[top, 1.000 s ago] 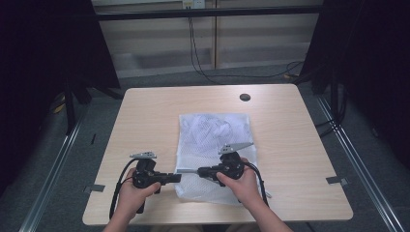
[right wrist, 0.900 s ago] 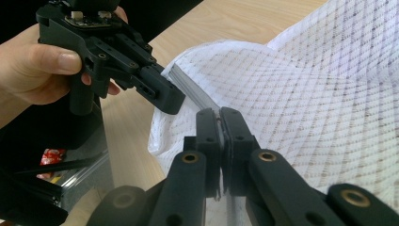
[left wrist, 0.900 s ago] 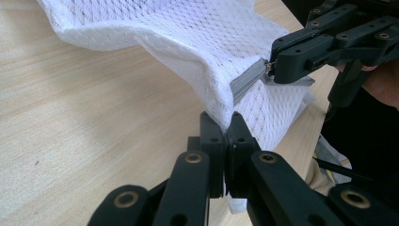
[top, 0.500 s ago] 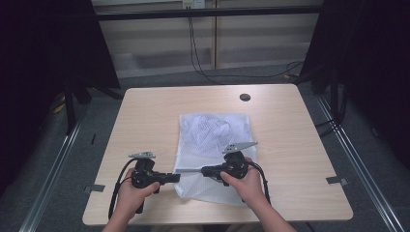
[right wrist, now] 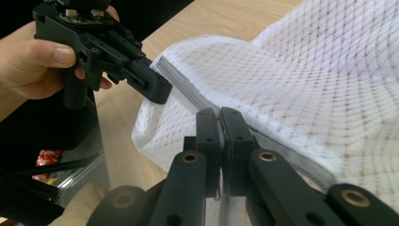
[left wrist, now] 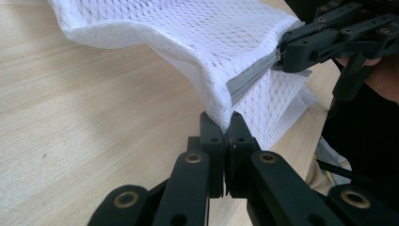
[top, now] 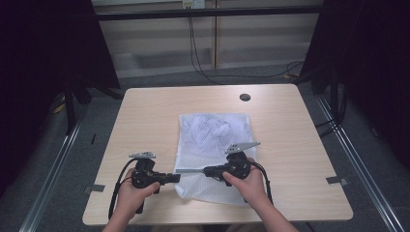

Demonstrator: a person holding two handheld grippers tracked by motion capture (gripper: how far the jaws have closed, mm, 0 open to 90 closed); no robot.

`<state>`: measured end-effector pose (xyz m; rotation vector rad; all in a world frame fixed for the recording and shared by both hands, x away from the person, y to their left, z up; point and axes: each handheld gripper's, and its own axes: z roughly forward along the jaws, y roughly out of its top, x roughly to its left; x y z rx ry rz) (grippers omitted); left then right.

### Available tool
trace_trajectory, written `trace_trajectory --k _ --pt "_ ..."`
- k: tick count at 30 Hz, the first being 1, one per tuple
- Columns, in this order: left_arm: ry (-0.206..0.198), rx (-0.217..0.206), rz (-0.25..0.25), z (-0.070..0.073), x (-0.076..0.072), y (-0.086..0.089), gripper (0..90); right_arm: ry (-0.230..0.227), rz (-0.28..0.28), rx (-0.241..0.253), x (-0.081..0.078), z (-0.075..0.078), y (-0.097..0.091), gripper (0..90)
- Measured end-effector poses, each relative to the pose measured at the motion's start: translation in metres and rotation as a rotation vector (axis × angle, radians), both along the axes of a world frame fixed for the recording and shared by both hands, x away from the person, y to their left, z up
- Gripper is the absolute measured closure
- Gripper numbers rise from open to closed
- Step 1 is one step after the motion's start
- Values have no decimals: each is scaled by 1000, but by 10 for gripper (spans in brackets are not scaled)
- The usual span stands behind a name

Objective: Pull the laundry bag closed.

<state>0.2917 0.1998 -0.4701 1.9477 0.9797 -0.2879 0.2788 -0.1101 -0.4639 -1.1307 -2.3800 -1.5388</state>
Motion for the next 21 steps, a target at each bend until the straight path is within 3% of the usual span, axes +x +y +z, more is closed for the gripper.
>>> trace_trajectory --k 21 --pt "2 6 3 0 0 1 883 8 -17 2 -2 0 -11 873"
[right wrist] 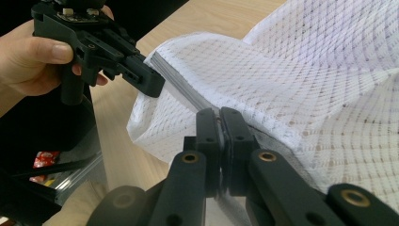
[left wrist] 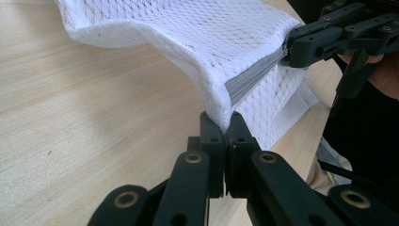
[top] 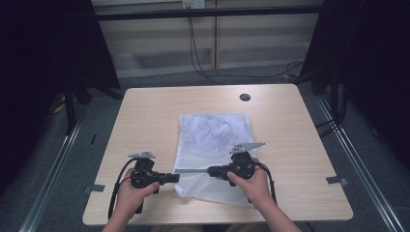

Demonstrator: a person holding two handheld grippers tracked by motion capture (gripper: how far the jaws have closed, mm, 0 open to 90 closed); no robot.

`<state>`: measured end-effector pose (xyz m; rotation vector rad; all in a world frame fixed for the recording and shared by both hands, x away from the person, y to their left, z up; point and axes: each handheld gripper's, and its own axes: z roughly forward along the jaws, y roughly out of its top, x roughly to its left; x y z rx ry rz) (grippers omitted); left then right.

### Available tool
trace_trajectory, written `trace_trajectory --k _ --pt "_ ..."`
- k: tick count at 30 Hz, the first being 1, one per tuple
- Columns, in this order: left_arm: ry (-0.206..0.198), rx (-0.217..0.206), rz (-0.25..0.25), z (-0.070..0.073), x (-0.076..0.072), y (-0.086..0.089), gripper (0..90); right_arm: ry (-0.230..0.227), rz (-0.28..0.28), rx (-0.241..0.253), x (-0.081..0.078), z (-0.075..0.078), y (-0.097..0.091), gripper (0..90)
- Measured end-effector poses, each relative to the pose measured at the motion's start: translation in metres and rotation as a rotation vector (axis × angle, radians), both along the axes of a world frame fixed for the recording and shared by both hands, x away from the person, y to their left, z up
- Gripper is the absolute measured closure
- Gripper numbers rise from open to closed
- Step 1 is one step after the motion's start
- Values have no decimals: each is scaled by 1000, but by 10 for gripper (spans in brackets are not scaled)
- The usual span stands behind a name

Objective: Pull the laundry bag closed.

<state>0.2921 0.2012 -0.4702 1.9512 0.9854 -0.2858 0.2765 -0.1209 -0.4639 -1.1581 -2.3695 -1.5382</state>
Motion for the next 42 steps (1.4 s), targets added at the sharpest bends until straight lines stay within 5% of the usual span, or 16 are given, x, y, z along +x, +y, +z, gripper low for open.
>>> trace_trajectory --k 42 --pt "-11 14 -10 1 0 -1 884 8 -3 -1 -4 -2 -12 873"
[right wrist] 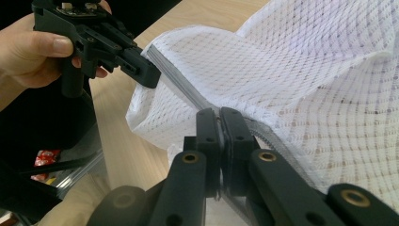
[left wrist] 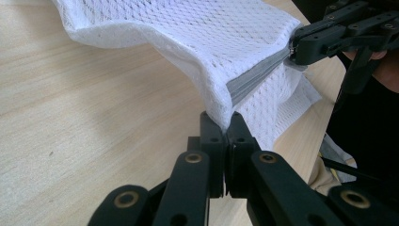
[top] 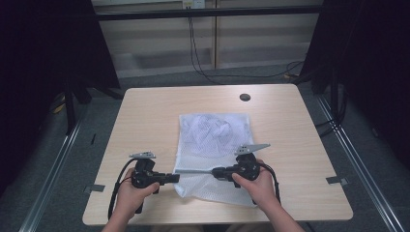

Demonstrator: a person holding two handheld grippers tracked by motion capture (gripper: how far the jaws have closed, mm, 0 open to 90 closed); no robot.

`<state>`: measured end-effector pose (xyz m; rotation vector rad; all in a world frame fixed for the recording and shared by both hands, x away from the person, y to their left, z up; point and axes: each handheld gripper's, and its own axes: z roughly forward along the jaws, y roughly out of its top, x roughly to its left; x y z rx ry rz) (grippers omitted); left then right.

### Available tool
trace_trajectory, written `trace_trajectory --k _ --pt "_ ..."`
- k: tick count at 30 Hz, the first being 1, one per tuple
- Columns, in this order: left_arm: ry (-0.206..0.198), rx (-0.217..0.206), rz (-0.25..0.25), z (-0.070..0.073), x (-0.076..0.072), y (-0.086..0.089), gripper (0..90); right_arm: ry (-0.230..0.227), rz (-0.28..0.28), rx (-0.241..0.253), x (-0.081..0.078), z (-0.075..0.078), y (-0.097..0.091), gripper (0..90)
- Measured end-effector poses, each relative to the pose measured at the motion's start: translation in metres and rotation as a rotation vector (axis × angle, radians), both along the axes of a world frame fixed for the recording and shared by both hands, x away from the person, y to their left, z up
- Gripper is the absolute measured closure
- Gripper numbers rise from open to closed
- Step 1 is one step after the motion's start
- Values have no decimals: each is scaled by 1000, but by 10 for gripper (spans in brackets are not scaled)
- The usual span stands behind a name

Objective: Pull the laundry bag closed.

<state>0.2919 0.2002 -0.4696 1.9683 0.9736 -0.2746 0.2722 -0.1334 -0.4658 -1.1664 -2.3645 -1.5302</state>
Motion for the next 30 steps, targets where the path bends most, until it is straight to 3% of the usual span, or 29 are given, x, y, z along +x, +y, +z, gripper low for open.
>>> trace_trajectory --k 30 --pt "12 -5 0 0 0 0 884 -1 -8 7 -1 0 -8 873"
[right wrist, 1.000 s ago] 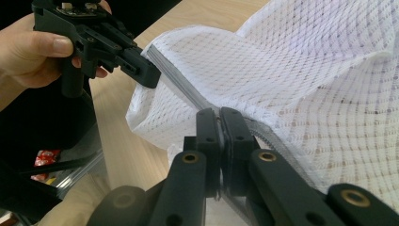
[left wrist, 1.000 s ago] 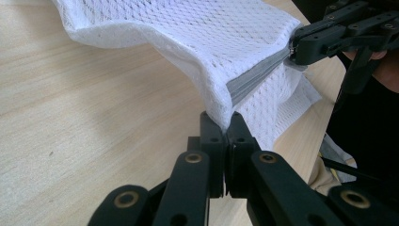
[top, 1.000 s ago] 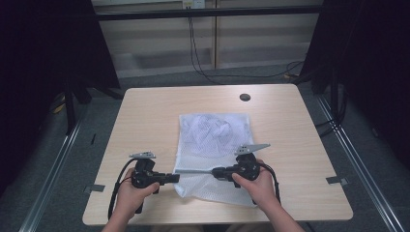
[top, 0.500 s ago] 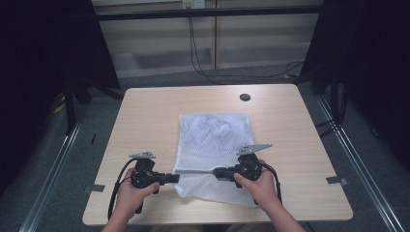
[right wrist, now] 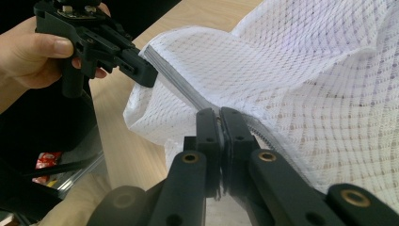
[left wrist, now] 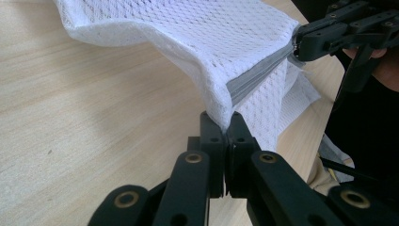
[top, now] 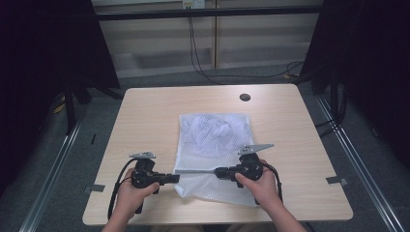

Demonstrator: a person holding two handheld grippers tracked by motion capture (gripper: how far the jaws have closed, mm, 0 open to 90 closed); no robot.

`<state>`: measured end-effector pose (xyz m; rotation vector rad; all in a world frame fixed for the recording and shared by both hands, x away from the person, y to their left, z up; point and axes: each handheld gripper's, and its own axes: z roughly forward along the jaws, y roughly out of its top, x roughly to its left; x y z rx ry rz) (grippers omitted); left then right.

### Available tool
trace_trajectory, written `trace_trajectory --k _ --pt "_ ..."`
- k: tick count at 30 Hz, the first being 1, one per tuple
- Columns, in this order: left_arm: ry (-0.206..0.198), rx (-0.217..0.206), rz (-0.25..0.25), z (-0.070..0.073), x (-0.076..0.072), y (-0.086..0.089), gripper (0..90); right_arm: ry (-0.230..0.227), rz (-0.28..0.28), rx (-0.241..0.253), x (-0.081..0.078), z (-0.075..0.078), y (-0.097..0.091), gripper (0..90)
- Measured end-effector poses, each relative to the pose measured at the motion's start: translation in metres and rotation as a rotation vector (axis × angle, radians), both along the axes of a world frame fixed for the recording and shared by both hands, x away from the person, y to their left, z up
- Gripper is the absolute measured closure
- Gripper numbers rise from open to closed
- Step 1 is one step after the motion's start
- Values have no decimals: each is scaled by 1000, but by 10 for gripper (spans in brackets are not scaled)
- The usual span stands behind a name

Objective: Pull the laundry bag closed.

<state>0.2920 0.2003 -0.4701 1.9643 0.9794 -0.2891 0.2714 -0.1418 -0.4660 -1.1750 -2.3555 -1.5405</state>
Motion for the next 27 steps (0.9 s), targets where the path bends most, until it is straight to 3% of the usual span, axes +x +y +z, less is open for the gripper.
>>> trace_trajectory --k 27 --pt "-1 4 9 -1 1 0 884 12 -6 4 -1 0 -4 874"
